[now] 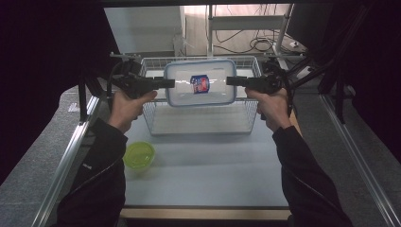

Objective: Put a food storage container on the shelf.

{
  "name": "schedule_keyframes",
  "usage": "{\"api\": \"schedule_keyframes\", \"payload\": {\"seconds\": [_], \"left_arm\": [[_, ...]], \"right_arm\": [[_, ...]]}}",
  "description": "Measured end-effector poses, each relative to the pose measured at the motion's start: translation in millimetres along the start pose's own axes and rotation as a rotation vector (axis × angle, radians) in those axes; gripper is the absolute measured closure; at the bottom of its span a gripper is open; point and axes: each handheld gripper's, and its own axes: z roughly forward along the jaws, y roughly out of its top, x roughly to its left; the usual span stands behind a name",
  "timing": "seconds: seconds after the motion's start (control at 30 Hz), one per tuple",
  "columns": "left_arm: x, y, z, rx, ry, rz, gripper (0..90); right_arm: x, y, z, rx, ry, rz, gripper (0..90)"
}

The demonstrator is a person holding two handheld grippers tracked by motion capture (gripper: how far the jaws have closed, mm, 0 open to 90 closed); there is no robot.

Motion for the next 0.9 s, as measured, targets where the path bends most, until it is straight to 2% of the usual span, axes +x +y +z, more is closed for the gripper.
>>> {"api": "schedule_keyframes", "payload": {"seconds": [0.27, 0.43, 0.5, 0.63, 0.77, 0.9], "left_arm": [[16.7, 15.0, 6.4, -0.003, 0.005, -0.022, 50.4], [24.7, 15.7, 13.7, -0.005, 0.035, -0.038, 48.8], [28.5, 13.4, 15.7, -0.016, 0.030, -0.051, 48.7], [30.5, 9.5, 18.1, -0.041, 0.034, -0.038, 48.8], [27.2, 8.1, 20.7, -0.055, 0.071, 0.024, 46.6], [27.8, 6.0, 22.3, -0.067, 0.079, 0.040, 45.5]], "right_arm": [[-12.6, 18.1, 13.3, -0.006, -0.001, 0.041, 52.4], [-21.4, 20.8, 22.3, -0.002, -0.005, 0.068, 52.3], [-23.7, 19.9, 25.6, -0.005, -0.013, 0.070, 52.3], [-29.3, 19.5, 28.9, -0.011, -0.010, 0.076, 51.8], [-32.9, 17.8, 31.5, -0.014, -0.013, 0.080, 51.1], [-33.9, 16.3, 32.6, -0.043, -0.038, 0.062, 50.2]]}}
